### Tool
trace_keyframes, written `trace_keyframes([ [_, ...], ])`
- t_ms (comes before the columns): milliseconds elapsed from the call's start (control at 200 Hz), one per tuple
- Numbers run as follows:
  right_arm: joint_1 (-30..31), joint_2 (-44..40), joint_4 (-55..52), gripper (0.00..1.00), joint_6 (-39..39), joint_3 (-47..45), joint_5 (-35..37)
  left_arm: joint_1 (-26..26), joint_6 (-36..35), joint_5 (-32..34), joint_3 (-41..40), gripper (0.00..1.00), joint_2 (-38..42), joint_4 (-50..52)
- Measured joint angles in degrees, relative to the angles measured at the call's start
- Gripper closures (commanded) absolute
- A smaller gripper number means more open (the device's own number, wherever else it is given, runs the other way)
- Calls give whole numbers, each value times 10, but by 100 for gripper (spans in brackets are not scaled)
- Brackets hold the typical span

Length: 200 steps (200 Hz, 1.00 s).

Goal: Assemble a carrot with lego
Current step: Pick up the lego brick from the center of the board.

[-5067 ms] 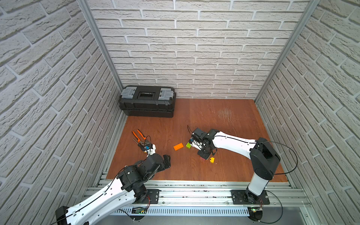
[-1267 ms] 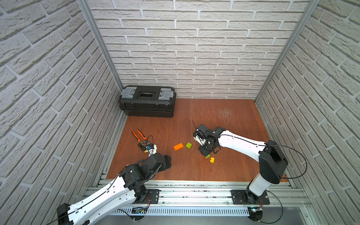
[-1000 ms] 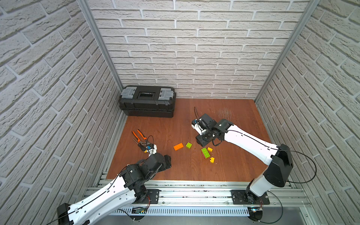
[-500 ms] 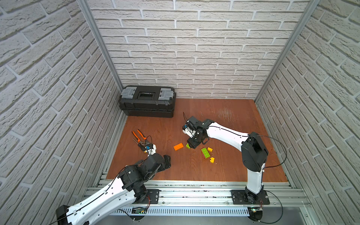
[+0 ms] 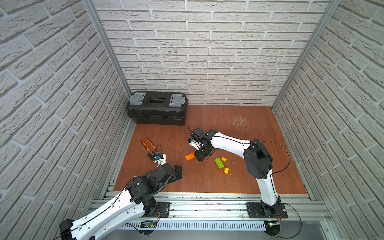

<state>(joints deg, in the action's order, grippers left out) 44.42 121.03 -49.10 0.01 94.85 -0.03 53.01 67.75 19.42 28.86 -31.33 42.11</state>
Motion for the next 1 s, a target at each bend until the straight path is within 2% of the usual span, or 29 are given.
trace_keyframes([
  [445,0,26,-7,36,-9,18,23,0,0,0,-1,2,2,4],
  [1000,0,52,-14,43,-14,43,23,0,0,4,-1,2,0,12],
])
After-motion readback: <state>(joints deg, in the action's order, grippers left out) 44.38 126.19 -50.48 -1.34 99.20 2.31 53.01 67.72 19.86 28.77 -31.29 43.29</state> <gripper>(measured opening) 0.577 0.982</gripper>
